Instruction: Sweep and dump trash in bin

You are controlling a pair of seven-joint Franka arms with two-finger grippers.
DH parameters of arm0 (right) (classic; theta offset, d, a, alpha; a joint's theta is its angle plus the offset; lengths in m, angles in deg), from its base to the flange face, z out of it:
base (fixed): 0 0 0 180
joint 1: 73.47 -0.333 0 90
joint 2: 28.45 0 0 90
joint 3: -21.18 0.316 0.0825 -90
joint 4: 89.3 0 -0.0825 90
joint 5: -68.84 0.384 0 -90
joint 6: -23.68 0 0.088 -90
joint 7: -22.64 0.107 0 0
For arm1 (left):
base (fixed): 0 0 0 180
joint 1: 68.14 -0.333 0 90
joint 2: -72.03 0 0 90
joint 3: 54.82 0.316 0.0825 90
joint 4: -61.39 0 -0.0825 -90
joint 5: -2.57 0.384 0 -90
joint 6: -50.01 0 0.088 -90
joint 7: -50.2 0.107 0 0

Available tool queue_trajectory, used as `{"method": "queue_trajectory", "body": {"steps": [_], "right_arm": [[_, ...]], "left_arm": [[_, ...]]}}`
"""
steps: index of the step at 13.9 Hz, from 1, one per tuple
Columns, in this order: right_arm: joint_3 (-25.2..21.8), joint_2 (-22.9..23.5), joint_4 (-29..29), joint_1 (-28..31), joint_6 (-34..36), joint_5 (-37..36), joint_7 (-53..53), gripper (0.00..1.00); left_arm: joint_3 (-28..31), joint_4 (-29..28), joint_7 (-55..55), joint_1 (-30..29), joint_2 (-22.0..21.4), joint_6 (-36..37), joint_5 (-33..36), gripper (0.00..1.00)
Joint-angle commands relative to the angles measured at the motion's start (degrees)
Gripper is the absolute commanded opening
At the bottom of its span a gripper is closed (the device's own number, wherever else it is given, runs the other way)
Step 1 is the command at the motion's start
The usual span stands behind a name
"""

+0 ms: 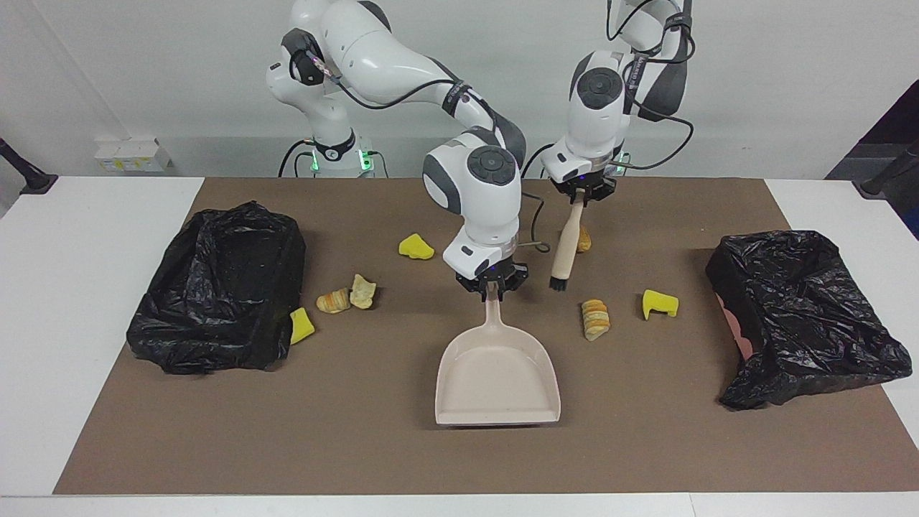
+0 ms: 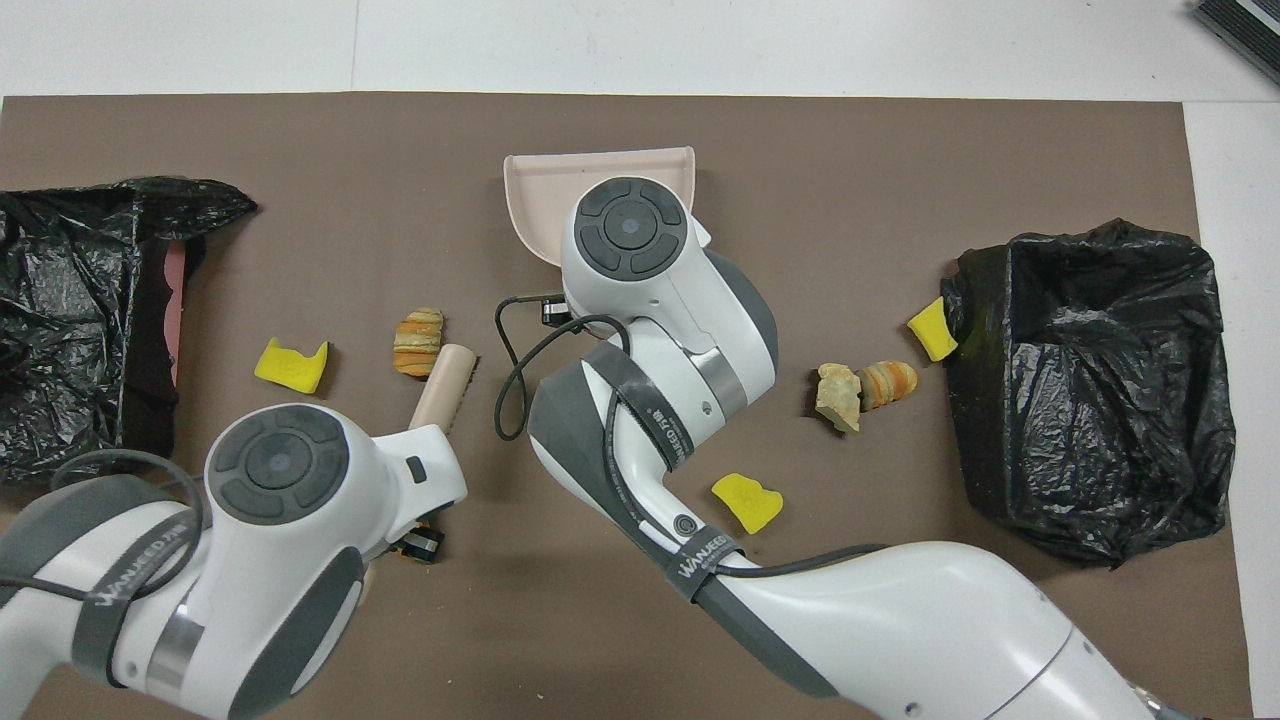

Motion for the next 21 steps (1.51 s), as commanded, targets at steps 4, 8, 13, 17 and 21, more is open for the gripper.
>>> {"method": "queue_trajectory", "body": {"steps": [4,8,13,17,21], "right_arm": [[0.5,-7.4,8.3,2.2,2.4,-0.2,-26.7,0.00],[0.5,-8.4,8.5,2.5,7.1,-1.3,-43.9,0.00],[0.4,-9.4,9.2,3.1,13.4,-2.8,-68.5,0.00],[0.5,-10.9,13.2,4.4,12.4,-4.8,-86.1,0.00],[0.4,-13.1,17.3,4.1,10.7,-5.9,-87.3,0.00]], "left_arm": [[6.9,-1.4,-17.2,-0.7,-0.5,0.4,3.0,0.00],[9.1,-3.6,-23.4,-0.9,-0.3,-0.5,3.5,0.00],[14.0,-2.5,-27.2,-1.8,6.3,-8.0,12.2,0.00],[17.4,-1.3,-26.9,-1.7,8.6,-10.5,13.1,0.00],[17.2,-1.2,-26.3,-1.6,10.4,-12.4,13.1,0.00]]}}
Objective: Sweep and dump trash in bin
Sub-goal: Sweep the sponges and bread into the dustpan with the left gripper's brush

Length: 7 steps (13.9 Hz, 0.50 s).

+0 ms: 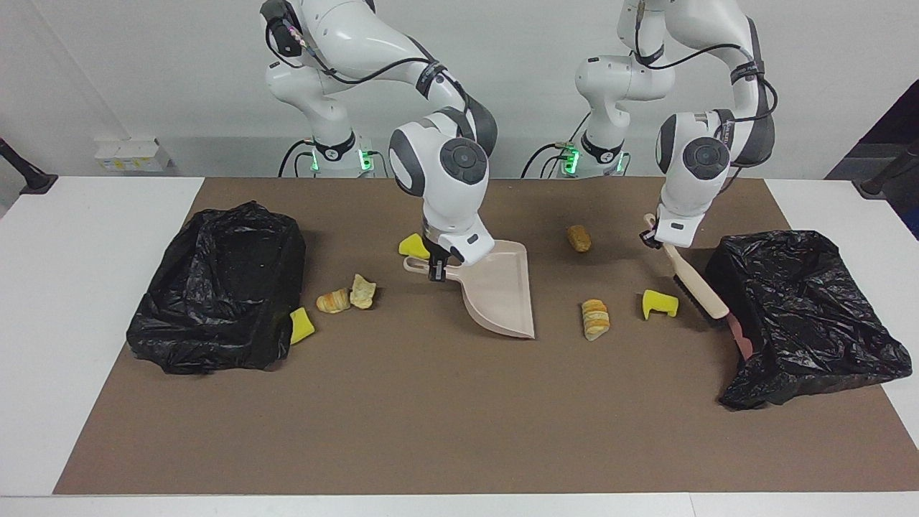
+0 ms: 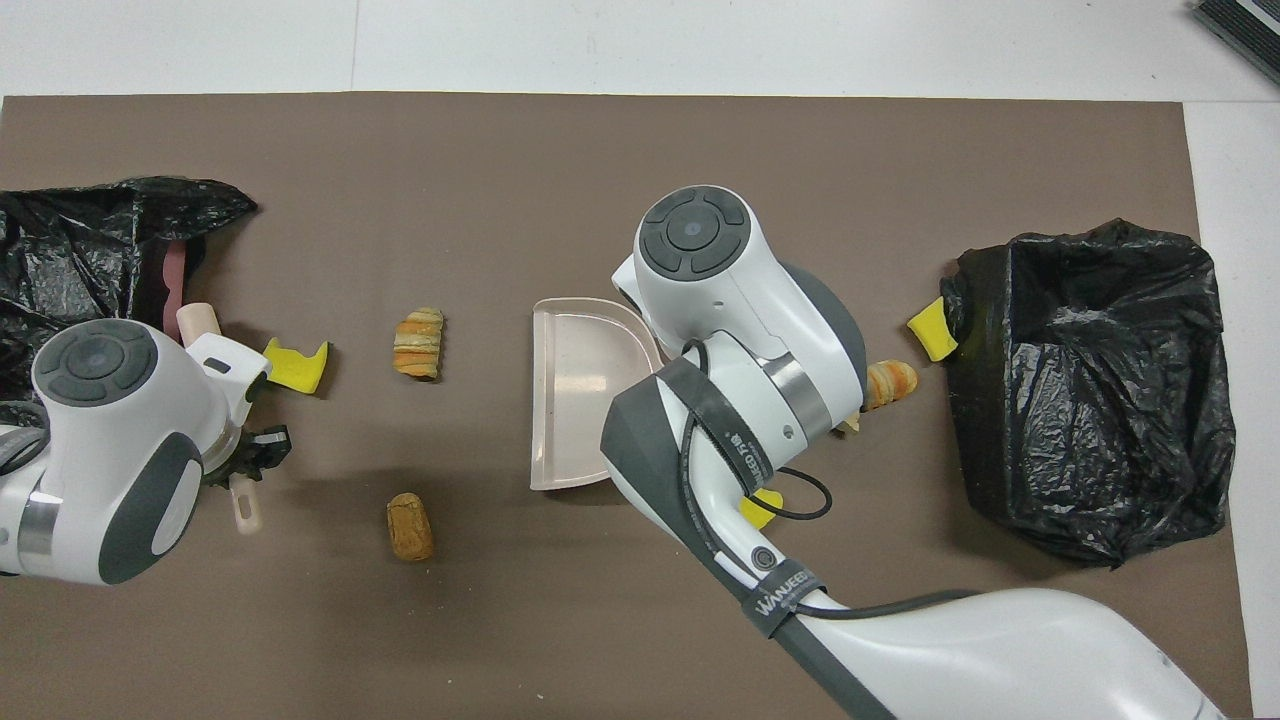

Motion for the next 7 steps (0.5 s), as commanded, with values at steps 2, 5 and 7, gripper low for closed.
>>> {"method": "queue_trajectory", "body": {"steps": [2,5,7], "right_arm": [[0.7,-3.6,7.1,0.1,-5.5,-3.7,-1.6,0.00],[0.6,-3.6,8.9,-0.5,-10.7,-3.7,-0.8,0.00],[0.6,-3.4,10.3,-0.9,-13.9,-3.7,1.1,0.00]], "left_arm": [[-0.4,0.7,3.7,1.2,0.8,-2.7,0.6,0.00],[-0.4,0.3,14.9,2.9,0.7,-4.6,-2.0,0.00],[-0.7,0.2,17.2,4.3,0.8,-5.6,-3.0,0.00]]}}
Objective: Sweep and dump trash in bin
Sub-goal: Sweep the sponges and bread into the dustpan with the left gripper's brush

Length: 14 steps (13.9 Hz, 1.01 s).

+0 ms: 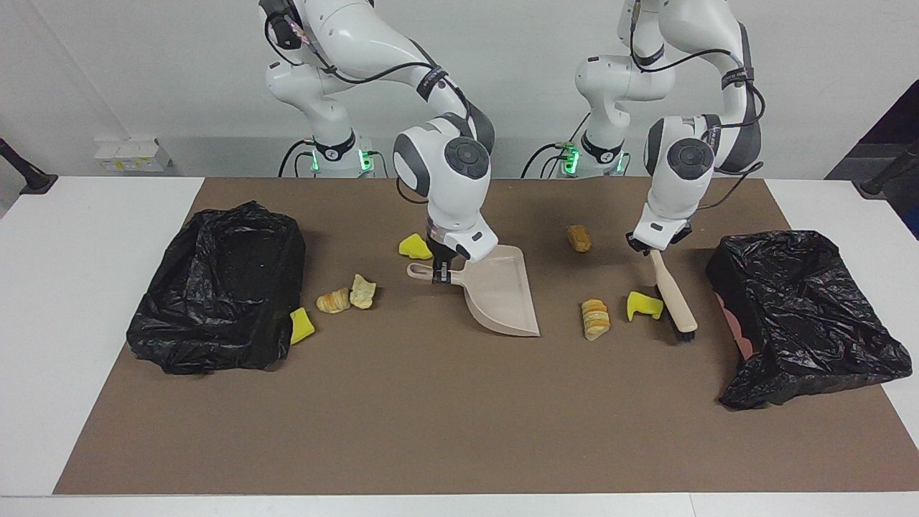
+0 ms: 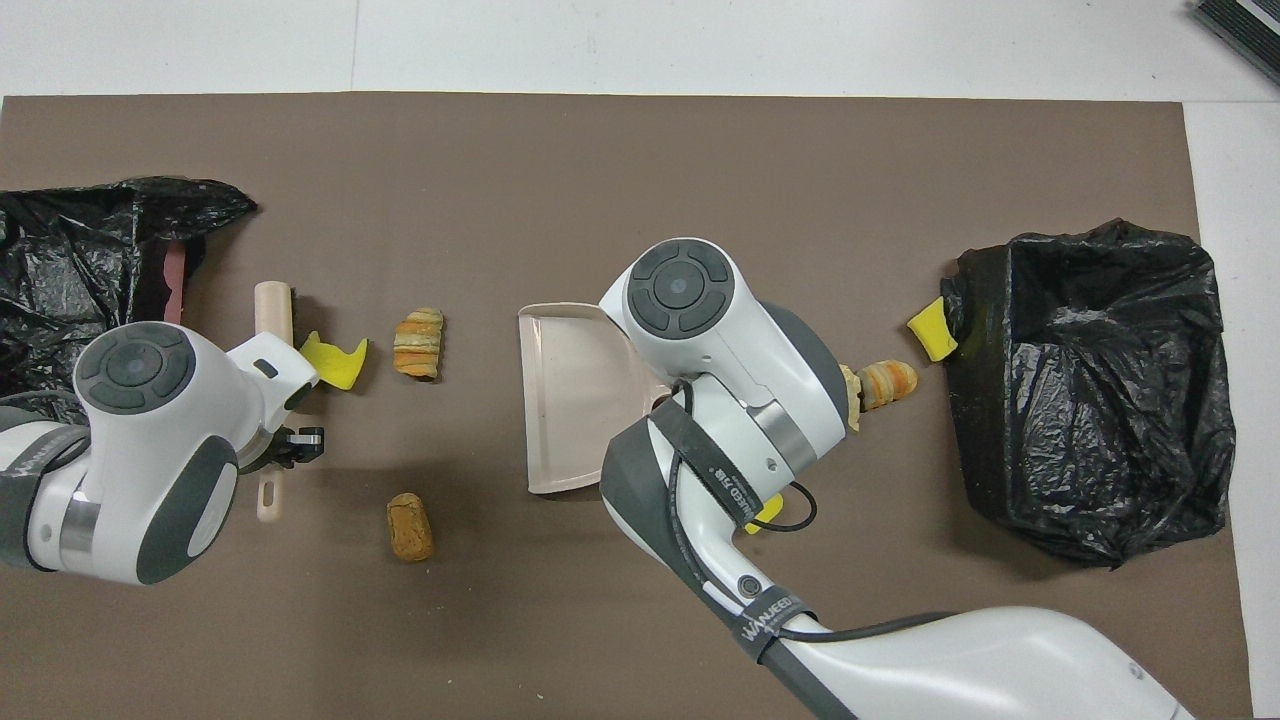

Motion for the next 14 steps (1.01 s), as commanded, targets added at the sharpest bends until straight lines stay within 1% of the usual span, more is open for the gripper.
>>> {"method": "queue_trajectory", "body": {"steps": [1,3,6,9,11,12,14], "right_arm": [[0.4,-1.3,3.2,0.0,-3.9,-1.4,2.1,0.00],[0.3,-0.9,3.2,-0.7,-4.7,-1.4,2.3,0.00],[0.4,-0.3,3.1,-0.8,-5.3,-1.5,4.1,0.00],[0.4,-0.2,3.2,-0.8,-5.3,-1.5,4.8,0.00],[0.3,-0.2,3.2,-0.8,-5.5,-1.3,4.9,0.00],[0.3,-0.2,3.2,-0.8,-5.5,-1.2,4.9,0.00],[0.4,-0.3,3.2,-0.7,-5.3,-1.2,4.9,0.00]], "left_arm": [[0.3,0.2,4.7,2.8,0.3,-2.2,-4.0,0.00],[0.3,0.2,10.4,3.4,0.4,-2.5,-10.8,0.00],[-0.7,-0.1,11.6,5.9,0.2,-2.4,-11.8,0.00],[-5.7,-1.2,13.0,6.1,-0.7,-1.7,-12.4,0.00],[-8.2,-1.2,16.4,6.1,-0.8,-1.0,-16.1,0.00],[-9.2,-0.6,17.3,6.1,-1.0,1.4,-18.6,0.00],[-9.4,3.1,17.3,6.0,-0.9,9.3,-23.9,0.00]]}}
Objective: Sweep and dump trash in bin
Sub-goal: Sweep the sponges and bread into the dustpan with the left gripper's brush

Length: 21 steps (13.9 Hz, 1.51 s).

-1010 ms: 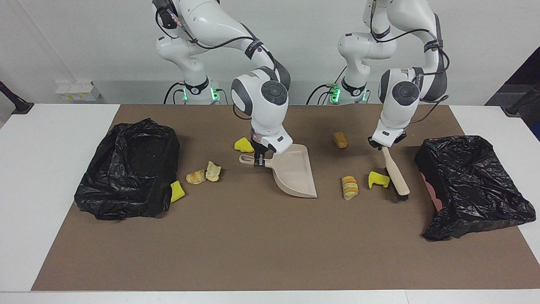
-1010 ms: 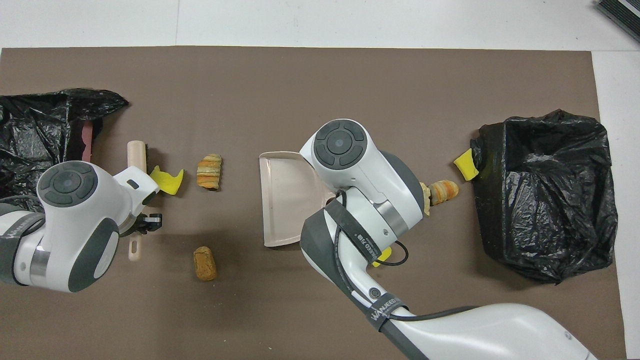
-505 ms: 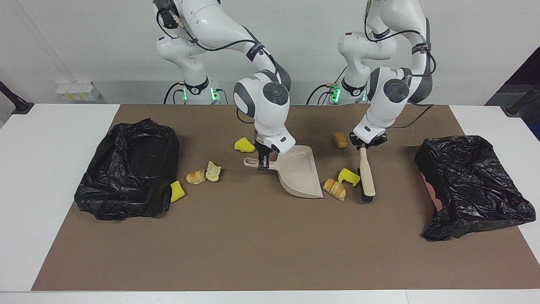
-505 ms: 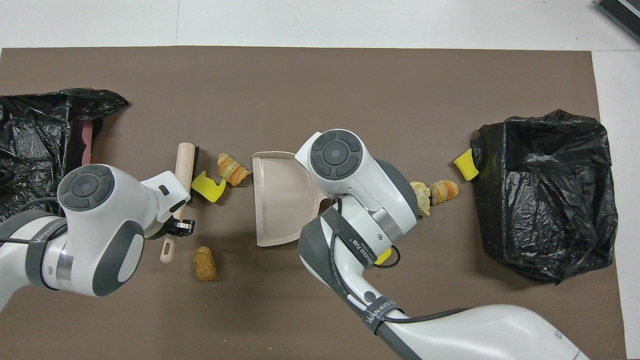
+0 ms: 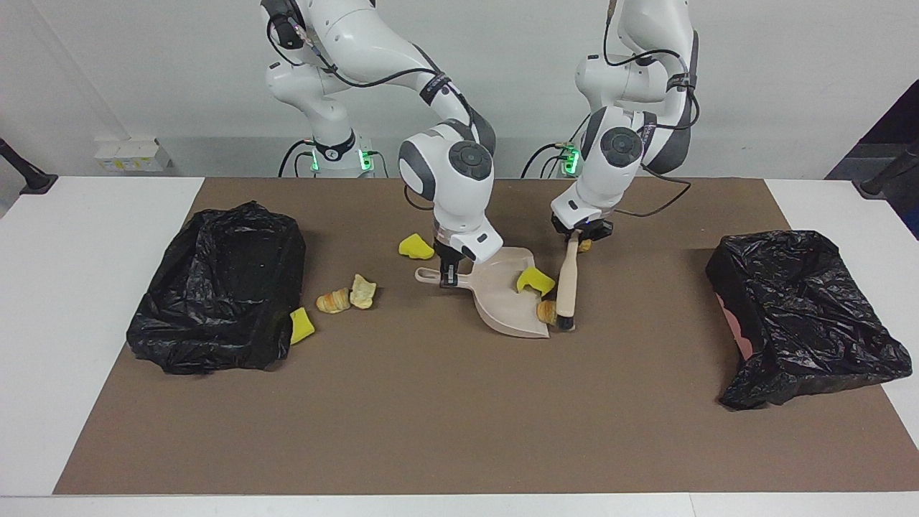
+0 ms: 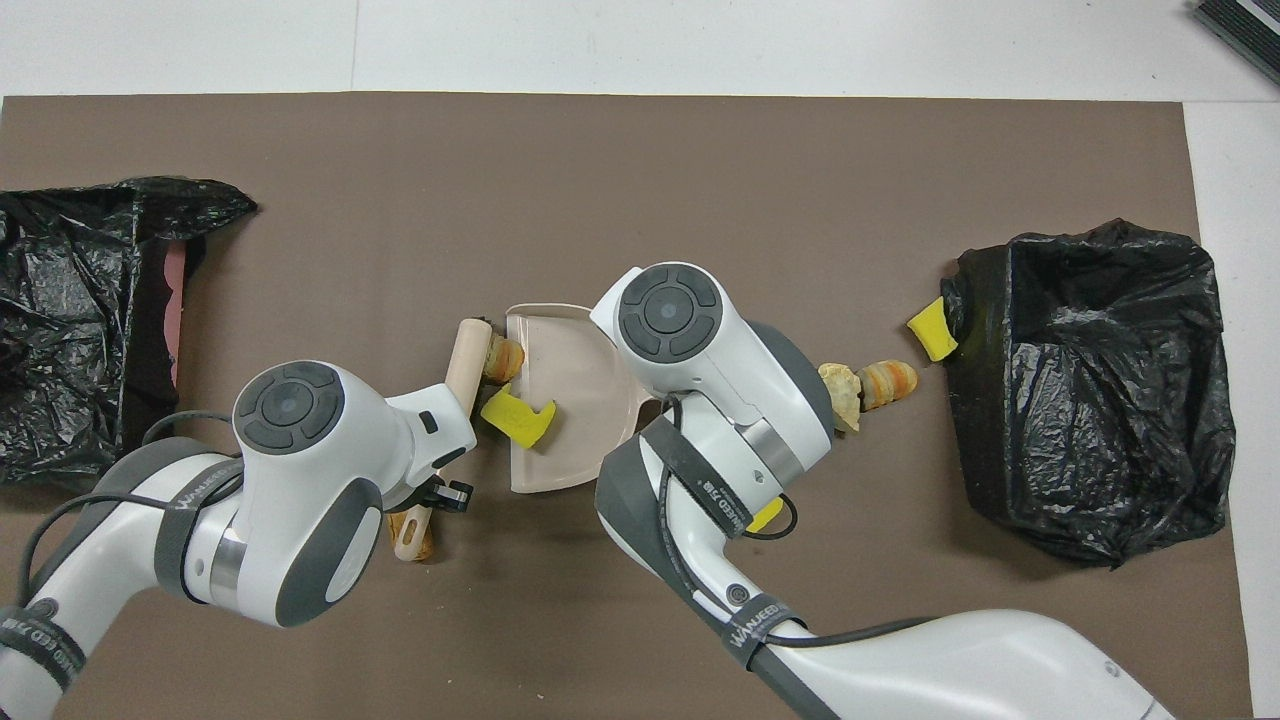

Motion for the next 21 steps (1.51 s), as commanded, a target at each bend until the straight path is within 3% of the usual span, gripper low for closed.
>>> {"method": "queue_trajectory", "body": {"steps": [1,3,6,12,17,21], "right_arm": [[0.4,-0.3,1.0,0.1,-1.7,-1.2,2.5,0.00],[0.4,-0.5,1.6,0.3,-1.8,-1.2,2.3,0.00],[0.4,-0.7,1.4,0.1,-1.1,-1.3,1.8,0.00],[0.4,-1.1,2.0,0.0,0.3,-1.1,1.3,0.00],[0.8,-1.6,2.4,0.0,2.6,-1.1,-1.6,0.00],[1.0,-3.3,6.6,0.6,1.5,-0.3,-3.4,0.00]], "left_arm": [[0.1,4.6,2.5,0.5,-0.9,9.1,-7.2,0.00],[-0.1,6.2,0.9,0.6,-1.5,10.4,-10.7,0.00],[-4.2,5.5,-6.7,0.6,-2.6,10.2,-11.0,0.00],[-6.8,5.2,-19.2,0.6,-3.7,12.9,-10.9,0.00],[-10.5,5.6,-19.5,0.8,-7.8,16.0,-11.0,0.00],[-9.6,3.9,-27.7,-1.4,-9.5,23.4,-9.3,0.00]]}}
